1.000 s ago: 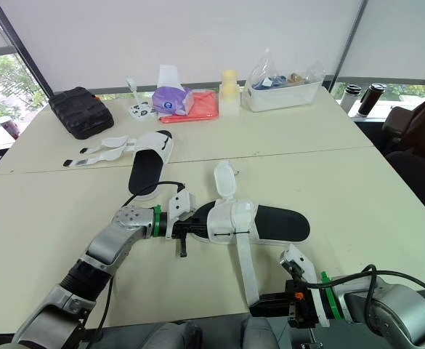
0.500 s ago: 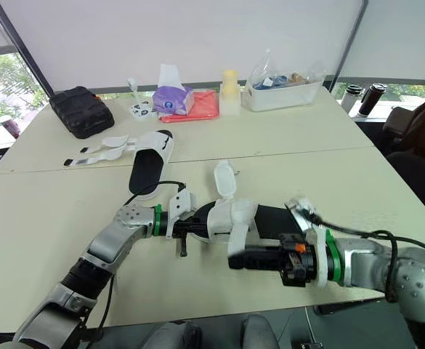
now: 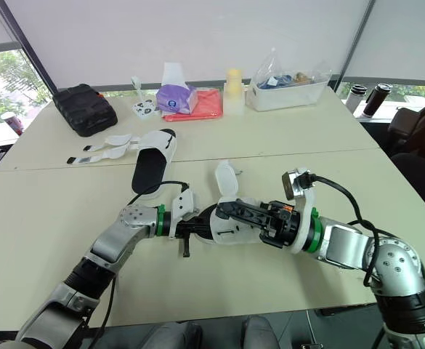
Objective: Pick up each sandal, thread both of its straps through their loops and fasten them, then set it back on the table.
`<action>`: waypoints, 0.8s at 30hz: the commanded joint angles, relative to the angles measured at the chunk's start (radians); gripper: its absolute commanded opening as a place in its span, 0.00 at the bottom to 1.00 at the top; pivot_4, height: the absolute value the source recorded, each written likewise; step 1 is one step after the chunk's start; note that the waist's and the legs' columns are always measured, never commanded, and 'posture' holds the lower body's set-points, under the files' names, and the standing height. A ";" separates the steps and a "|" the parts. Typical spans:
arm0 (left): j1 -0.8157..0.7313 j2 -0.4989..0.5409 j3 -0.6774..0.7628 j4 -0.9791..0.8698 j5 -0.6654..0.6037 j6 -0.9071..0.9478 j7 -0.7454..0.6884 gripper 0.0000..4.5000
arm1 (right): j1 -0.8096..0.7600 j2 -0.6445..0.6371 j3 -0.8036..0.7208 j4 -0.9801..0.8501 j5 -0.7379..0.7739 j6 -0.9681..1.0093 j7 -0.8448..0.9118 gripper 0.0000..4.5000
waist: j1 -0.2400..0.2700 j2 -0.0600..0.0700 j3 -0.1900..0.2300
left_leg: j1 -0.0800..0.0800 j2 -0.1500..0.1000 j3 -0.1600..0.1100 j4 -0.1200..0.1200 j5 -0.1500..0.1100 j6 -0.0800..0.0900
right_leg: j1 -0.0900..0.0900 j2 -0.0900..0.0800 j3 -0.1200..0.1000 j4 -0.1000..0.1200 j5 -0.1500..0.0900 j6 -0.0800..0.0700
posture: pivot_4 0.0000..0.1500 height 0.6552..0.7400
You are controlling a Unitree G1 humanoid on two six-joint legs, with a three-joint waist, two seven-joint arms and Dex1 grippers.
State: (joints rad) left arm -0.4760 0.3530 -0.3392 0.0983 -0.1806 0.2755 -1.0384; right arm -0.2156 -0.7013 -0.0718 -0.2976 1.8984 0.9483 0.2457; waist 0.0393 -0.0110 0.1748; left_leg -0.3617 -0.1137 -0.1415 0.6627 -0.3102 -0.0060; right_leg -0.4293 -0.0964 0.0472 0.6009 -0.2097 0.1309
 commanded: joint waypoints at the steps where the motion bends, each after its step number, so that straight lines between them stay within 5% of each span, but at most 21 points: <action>1: 0.012 0.005 -0.004 -0.007 0.013 -0.001 0.007 0.00 | -0.041 0.059 -0.009 0.054 0.019 -0.051 -0.076 0.02 | -0.003 0.000 0.000 | 0.000 0.000 0.000 0.000 0.000 0.000 | 0.000 0.000 0.000 0.000 0.000 0.000 | 1.00 1.00; 7: 0.019 0.001 -0.005 -0.015 0.014 0.000 0.016 0.00 | -0.076 0.125 -0.038 0.139 0.048 -0.067 -0.157 0.08 | -0.002 0.001 0.000 | 0.000 0.001 0.000 0.000 0.000 0.000 | 0.000 0.001 0.000 0.000 0.001 -0.001 | 1.00 1.00; 10: 0.023 0.001 -0.005 -0.020 0.013 0.002 0.020 0.00 | -0.077 0.144 -0.053 0.152 0.048 -0.070 -0.186 0.31 | -0.002 0.001 0.000 | 0.000 0.000 0.000 0.000 0.000 0.000 | 0.000 0.001 0.000 0.000 0.001 -0.001 | 1.00 1.00; 16: 0.031 0.005 -0.002 -0.029 0.011 0.009 0.025 0.00 | -0.075 0.148 -0.109 0.146 0.072 -0.067 -0.198 0.97 | -0.002 0.001 -0.001 | 0.000 0.001 0.000 0.000 0.000 0.000 | 0.000 0.001 0.000 0.000 0.001 -0.001 | 1.00 1.00; 17: 0.032 0.005 -0.002 -0.030 0.011 0.010 0.025 0.00 | -0.077 0.143 -0.119 0.138 0.073 -0.060 -0.187 0.99 | -0.002 0.001 -0.001 | 0.000 0.000 0.000 0.000 0.000 0.000 | 0.000 0.001 0.000 0.000 0.001 -0.001 | 1.00 1.00; 19: 0.032 0.005 -0.002 -0.030 0.011 0.011 0.026 0.00 | -0.116 0.079 -0.135 0.113 -0.032 -0.031 -0.113 0.99 | -0.002 0.002 0.000 | 0.000 0.001 0.000 0.000 0.000 0.000 | 0.000 0.001 0.000 0.000 0.001 -0.001 | 1.00 1.00; 24: 0.026 0.006 -0.001 -0.022 0.011 0.010 0.023 0.00 | -0.289 -0.205 0.057 0.023 -0.625 -0.061 0.233 0.99 | -0.004 0.007 -0.001 | 0.001 0.000 0.003 0.000 0.000 0.000 | -0.001 0.002 0.001 0.000 0.001 0.000 | 1.00 1.00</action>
State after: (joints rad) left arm -0.4547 0.3543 -0.3377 0.0764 -0.1769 0.2786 -1.0168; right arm -0.4797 -0.8768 -0.0765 -0.2235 1.4439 0.9100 0.3575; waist 0.0349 -0.0042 0.1743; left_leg -0.3611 -0.1131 -0.1393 0.6626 -0.3101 -0.0058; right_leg -0.4299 -0.0938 0.0474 0.6007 -0.2088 0.1310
